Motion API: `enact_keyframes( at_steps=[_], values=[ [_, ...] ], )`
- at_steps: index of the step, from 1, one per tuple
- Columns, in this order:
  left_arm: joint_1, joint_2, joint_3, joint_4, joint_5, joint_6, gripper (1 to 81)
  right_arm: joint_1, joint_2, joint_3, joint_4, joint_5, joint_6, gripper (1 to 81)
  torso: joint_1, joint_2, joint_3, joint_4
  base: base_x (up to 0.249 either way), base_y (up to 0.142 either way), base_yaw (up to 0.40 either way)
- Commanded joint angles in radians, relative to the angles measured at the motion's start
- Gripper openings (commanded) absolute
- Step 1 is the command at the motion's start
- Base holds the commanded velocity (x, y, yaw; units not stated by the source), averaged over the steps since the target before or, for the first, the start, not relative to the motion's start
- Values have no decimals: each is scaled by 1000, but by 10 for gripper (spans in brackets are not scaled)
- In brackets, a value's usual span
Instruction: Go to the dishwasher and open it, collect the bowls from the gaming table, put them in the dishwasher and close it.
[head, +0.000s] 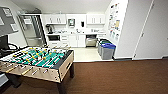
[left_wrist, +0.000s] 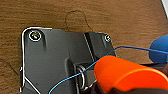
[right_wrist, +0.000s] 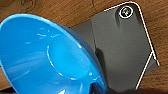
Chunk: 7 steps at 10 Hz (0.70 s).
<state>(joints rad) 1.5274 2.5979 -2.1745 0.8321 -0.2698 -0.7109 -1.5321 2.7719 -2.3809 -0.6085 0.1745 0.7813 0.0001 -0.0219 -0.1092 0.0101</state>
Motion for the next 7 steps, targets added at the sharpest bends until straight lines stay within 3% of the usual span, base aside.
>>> enact_keyframes(
  at_steps=[1, 7],
  values=[
    [-36, -25, 10, 12, 18, 1, 10, 40, -15, 13, -16, -29, -4, 10, 0, 0, 0, 0, 123, 0, 0],
    [-36, -27, 10, 12, 18, 1, 10, 43, -15, 17, -17, -29, -4, 10, 0, 0, 0, 0, 123, 0, 0]
  ],
)
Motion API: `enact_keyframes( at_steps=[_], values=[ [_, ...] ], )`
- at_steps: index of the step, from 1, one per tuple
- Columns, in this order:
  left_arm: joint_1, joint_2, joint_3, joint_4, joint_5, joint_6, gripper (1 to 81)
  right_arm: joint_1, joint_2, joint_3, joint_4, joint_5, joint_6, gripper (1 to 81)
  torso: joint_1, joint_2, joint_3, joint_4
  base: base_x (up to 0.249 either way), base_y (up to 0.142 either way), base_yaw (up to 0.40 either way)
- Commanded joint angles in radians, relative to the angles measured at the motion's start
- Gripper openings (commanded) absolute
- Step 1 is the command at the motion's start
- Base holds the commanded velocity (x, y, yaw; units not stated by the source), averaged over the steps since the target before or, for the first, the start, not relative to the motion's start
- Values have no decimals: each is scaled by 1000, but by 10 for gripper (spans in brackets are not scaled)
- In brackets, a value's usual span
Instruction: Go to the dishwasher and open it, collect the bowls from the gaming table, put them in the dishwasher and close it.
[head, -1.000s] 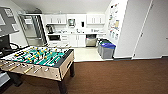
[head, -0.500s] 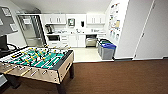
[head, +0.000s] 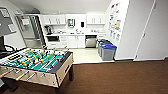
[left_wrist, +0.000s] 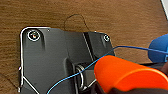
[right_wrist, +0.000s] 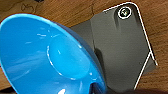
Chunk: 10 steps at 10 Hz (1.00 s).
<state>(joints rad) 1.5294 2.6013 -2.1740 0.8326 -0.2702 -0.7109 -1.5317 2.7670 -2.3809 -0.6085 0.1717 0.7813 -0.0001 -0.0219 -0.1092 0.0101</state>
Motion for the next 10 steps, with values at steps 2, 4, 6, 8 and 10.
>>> enact_keyframes(
  at_steps=[2, 4, 6, 8, 10],
  values=[
    [-37, -32, 10, 11, 19, 1, 10, 41, -8, 17, -25, -26, -2, 10, 0, 0, 0, 0, 128, 0, 0],
    [-38, -32, 10, 11, 19, 1, 10, 43, -7, 17, -25, -26, -2, 10, 1, 0, 0, 0, 131, 0, 0],
    [-37, -30, 10, 11, 19, 1, 10, 43, -5, 13, -25, -26, -2, 10, 0, 0, 0, 0, 134, -61, 0],
    [-37, -30, 10, 13, 19, 1, 10, 41, -5, 13, -25, -26, -2, 10, 0, 0, 0, 0, 134, -62, 0],
    [-37, -32, 10, 11, 19, 1, 10, 40, -5, 13, -25, -26, -2, 10, 1, 0, 0, 0, 134, -61, 0]
  ],
)
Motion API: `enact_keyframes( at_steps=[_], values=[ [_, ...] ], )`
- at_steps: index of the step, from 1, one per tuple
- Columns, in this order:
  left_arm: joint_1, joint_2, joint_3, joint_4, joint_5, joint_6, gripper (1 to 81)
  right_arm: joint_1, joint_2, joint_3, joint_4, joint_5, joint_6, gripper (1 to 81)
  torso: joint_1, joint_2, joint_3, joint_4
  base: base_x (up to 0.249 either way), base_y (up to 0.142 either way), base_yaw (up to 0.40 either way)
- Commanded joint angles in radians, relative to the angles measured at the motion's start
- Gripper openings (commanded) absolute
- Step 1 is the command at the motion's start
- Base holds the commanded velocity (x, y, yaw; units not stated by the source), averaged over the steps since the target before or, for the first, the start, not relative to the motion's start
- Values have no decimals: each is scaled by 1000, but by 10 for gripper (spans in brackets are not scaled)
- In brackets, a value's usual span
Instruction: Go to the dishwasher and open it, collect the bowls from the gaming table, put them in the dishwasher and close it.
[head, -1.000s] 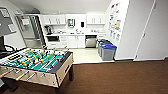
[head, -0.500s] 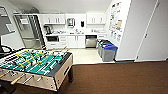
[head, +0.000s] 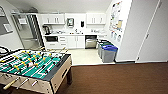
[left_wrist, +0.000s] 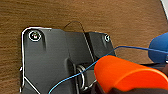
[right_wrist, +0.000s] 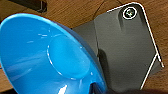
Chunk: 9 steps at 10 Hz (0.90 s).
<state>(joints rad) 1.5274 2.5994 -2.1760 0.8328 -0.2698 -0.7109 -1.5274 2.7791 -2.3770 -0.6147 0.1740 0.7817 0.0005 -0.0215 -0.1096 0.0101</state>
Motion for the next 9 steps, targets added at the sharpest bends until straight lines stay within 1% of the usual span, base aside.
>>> enact_keyframes(
  at_steps=[1, 7, 9],
  values=[
    [-36, -28, 11, 11, 18, 1, 10, 35, -17, 9, -19, -28, -2, 10, 0, 0, 0, 0, 134, -62, 0],
    [-36, -28, 11, 11, 18, 1, 10, 38, -17, 9, -19, -28, -2, 10, 0, 0, 0, 0, 134, -61, 0],
    [-36, -28, 11, 11, 18, 1, 10, 37, -19, 9, -19, -28, -2, 10, 0, 0, 0, 0, 134, 0, 0]
  ],
)
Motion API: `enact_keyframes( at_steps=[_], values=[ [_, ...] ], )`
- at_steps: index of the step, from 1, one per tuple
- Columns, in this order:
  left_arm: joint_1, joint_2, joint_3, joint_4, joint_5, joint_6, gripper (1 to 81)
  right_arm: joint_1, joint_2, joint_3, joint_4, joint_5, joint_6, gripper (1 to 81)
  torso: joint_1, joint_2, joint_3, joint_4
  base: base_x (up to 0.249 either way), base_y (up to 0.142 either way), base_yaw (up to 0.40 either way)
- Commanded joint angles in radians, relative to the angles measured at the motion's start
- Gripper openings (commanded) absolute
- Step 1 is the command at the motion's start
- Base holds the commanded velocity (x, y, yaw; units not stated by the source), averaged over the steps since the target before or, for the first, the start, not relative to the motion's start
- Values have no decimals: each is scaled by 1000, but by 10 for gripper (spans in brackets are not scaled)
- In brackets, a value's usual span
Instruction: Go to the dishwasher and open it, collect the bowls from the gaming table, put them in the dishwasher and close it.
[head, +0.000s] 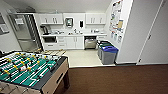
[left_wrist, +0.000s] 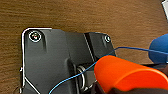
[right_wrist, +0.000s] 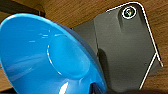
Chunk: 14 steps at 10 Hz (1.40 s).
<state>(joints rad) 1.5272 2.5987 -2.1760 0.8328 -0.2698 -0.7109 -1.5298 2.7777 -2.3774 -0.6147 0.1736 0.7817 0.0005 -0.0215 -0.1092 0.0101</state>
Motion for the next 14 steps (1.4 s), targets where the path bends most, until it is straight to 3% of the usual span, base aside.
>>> enact_keyframes(
  at_steps=[1, 14],
  values=[
    [-35, -29, 11, 11, 18, 1, 10, 39, -16, 9, -19, -28, -2, 10, 0, 0, 0, 0, 134, 0, 0],
    [-37, -21, 10, 11, 18, 1, 10, 44, -13, 11, -20, -28, -2, 10, 0, 0, 0, 0, 134, 0, 0]
  ],
)
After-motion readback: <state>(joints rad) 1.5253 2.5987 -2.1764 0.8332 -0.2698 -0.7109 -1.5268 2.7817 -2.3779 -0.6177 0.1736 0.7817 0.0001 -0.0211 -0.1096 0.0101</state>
